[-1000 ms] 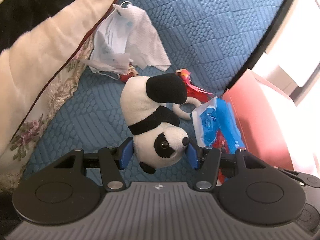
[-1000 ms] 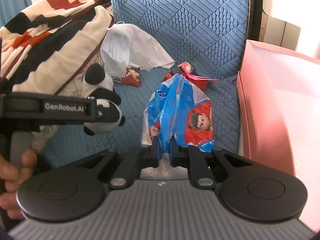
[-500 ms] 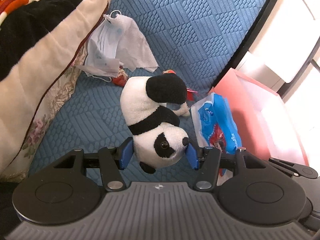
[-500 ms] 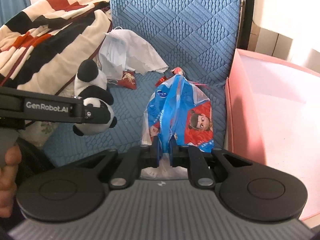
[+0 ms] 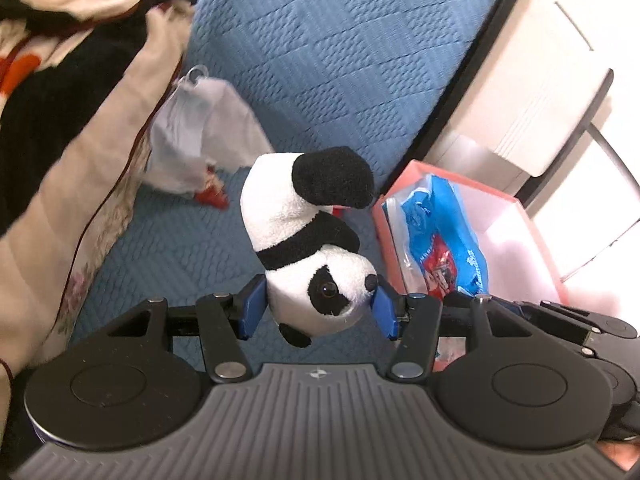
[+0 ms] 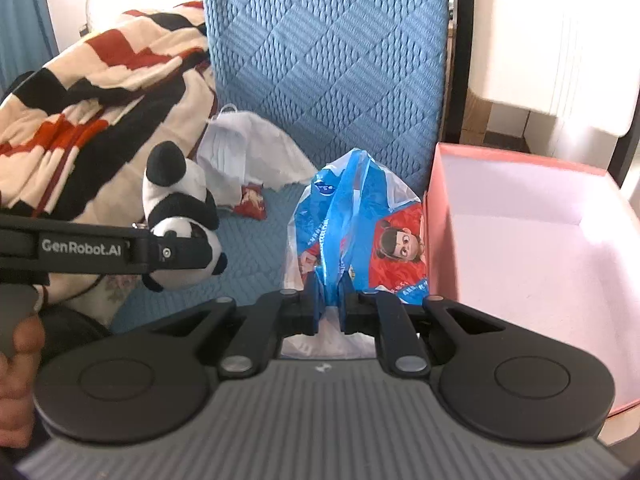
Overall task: Organize soft objects
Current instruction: 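Lift the panda plush with the left tool while the right tool lifts the snack bag, then carry both items over the pink box and open both tools to drop them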
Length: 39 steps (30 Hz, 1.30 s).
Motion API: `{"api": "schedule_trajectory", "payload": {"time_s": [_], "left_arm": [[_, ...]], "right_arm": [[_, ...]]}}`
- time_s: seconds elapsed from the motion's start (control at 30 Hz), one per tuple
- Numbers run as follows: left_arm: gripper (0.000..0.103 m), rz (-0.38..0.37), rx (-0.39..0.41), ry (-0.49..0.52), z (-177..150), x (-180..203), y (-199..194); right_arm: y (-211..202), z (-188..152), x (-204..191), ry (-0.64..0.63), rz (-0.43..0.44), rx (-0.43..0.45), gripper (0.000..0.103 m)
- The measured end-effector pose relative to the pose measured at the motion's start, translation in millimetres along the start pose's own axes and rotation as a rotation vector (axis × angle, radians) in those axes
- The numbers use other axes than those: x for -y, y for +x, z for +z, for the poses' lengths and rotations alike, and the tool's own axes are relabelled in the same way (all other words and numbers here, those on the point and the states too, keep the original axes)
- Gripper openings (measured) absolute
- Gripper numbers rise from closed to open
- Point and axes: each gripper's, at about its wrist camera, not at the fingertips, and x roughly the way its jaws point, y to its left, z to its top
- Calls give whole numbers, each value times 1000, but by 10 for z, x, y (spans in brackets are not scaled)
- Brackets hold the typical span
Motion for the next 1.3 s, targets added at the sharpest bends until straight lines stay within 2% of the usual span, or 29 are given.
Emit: {"api": "schedule_trajectory", "payload": {"time_s": [0.3,0.73,1.03,1.3], "left_arm": [[61,-34,25,42,278,457,-165],[61,-91,88,140,416,1287,-212],[61,-115,93,190,433,1861,-103],[61,-118,47,223,311,2246,237]], "right_arm": [[-286,285,256,11,-33,50,13],[-783,613,764,36,-77,141,13],[-986,610,1198,51,-95,156,13],[-899,439,1569,68,-106,107,13]]}}
